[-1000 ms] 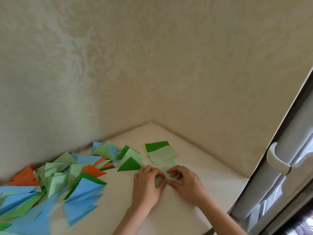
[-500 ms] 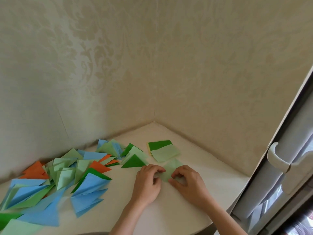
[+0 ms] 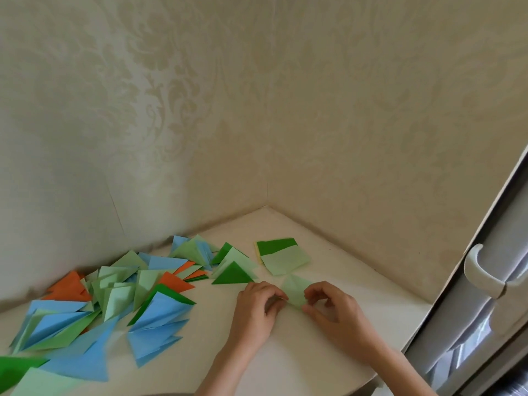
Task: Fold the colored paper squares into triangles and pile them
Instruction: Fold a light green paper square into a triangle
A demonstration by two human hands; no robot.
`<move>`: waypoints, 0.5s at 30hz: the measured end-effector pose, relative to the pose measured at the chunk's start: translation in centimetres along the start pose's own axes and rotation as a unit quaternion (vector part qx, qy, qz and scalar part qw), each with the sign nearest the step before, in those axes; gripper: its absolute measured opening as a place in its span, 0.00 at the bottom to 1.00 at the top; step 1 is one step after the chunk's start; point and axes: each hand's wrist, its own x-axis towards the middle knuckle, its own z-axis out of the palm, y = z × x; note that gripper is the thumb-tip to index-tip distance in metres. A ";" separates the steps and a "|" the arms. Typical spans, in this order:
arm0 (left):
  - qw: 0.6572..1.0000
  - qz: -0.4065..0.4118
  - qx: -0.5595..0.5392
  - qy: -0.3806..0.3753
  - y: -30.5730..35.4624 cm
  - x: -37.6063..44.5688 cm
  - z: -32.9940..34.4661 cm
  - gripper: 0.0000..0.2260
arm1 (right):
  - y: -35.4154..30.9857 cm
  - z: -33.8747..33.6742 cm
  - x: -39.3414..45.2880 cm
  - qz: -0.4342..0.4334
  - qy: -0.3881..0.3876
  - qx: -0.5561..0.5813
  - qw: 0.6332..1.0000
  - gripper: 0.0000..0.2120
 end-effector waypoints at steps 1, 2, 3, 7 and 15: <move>1.000 0.000 -0.004 -0.002 0.0 0.0 0.0 0.04 | 0.1 -0.1 -0.2 -0.007 -0.008 -0.009 1.000 0.11; 1.000 0.000 -0.010 -0.003 0.0 0.0 0.0 0.04 | 0.1 -0.2 -0.3 -0.014 -0.014 -0.020 1.000 0.13; 1.000 -0.002 -0.016 -0.005 0.0 -0.1 0.0 0.03 | 0.1 -0.1 -0.3 -0.019 -0.010 -0.030 0.999 0.13; 0.998 -0.039 -0.048 -0.013 0.1 -0.3 -0.1 0.10 | 0.0 0.7 -0.3 -0.029 0.054 -0.040 0.997 0.03; 1.000 -0.022 -0.014 0.017 0.2 -0.1 0.2 0.11 | 0.6 2.3 0.1 0.006 0.081 -0.069 0.994 0.06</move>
